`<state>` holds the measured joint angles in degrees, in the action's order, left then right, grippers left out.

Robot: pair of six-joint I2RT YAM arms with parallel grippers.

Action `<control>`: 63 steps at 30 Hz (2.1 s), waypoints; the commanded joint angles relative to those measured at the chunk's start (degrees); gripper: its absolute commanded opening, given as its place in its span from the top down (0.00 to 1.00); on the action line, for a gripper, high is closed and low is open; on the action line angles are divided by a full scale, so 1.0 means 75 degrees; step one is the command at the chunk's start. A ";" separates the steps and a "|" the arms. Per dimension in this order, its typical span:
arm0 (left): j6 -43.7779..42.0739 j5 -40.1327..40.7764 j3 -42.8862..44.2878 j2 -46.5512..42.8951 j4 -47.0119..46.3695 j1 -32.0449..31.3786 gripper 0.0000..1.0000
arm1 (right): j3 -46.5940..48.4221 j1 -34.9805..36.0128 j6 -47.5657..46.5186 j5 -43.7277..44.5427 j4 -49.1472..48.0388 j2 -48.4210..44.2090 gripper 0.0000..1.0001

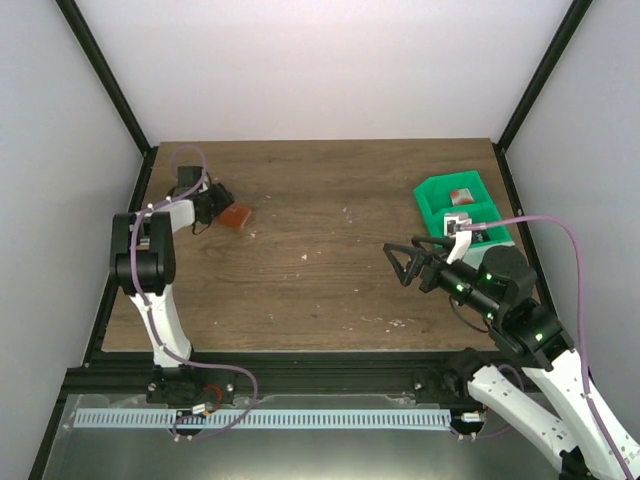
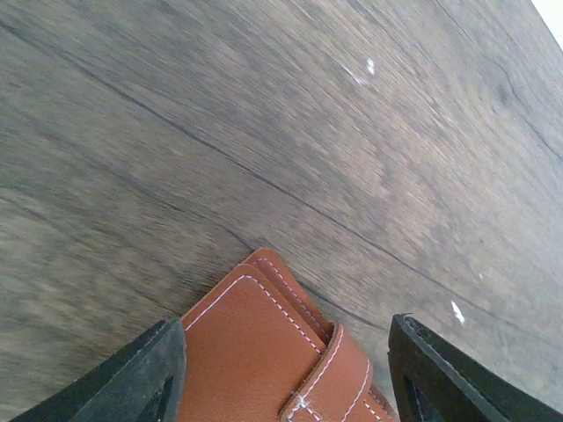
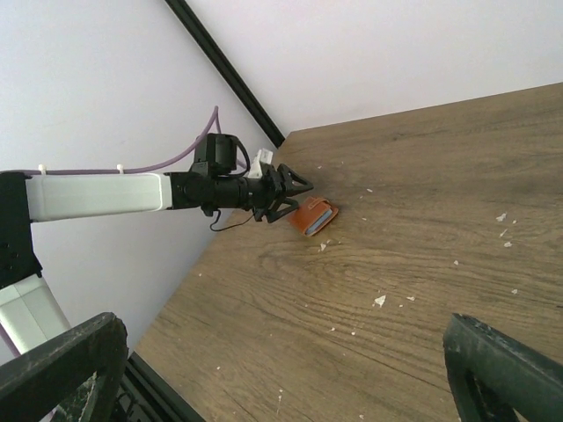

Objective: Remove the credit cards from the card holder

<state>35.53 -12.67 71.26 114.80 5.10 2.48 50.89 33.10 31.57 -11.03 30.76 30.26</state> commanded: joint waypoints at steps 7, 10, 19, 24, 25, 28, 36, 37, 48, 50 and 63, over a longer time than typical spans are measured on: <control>-0.0670 -0.1690 -0.0037 0.0426 0.0630 -0.1009 0.38 | -0.0329 -0.0051 -0.0093 -0.0304 -0.0145 -0.0052 0.00; -0.0404 -0.1788 -0.0813 -0.0032 0.0030 -0.1293 0.41 | -0.0391 -0.0054 -0.0094 -0.0556 -0.0275 -0.0049 0.00; 0.0053 -0.2123 -0.2342 -0.1815 -0.0705 -0.1760 0.42 | -0.0634 -0.0052 0.0121 -0.0736 -0.0348 0.0048 0.00; -0.0333 -0.0538 -0.2579 -0.2689 -0.0134 -0.1759 0.42 | -0.0918 -0.0048 0.0292 -0.1046 -0.0672 0.0138 0.00; -0.0387 -0.0333 -0.2610 -0.2682 0.0015 -0.1760 0.42 | -0.0961 -0.0051 0.0326 -0.1078 -0.0705 0.0172 0.00; -0.0554 -0.0173 -0.2837 -0.2484 0.0122 -0.1757 0.44 | -0.1047 -0.0047 0.0392 -0.1048 -0.0730 0.0258 0.00; -0.0576 -0.0454 -0.3357 -0.2286 -0.0414 -0.1798 0.60 | -0.1367 -0.0046 0.0603 -0.1009 -0.0780 0.0359 0.03; -0.0558 -0.0615 -0.3427 -0.2242 -0.0536 -0.1828 0.62 | -0.1433 -0.0050 0.0634 -0.1014 -0.0808 0.0368 0.04; 0.0052 -0.2073 -0.3821 -0.2028 -0.1655 -0.2853 0.76 | -0.1970 -0.0043 0.1086 -0.1177 -0.1417 0.0938 0.17; 0.0265 -0.2368 -0.3937 -0.2037 -0.1917 -0.2991 0.76 | -0.2249 -0.0050 0.1386 -0.1332 -0.1815 0.1074 0.24; 0.1091 -0.3135 -0.5301 -0.2534 -0.2983 -0.3855 0.73 | -0.3860 -0.0031 0.2354 -0.1845 -0.4118 0.2927 0.56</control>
<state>40.77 -33.34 35.05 97.17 -13.65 -24.67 23.92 33.08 46.81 -23.18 8.36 49.01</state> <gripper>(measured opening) 0.261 0.452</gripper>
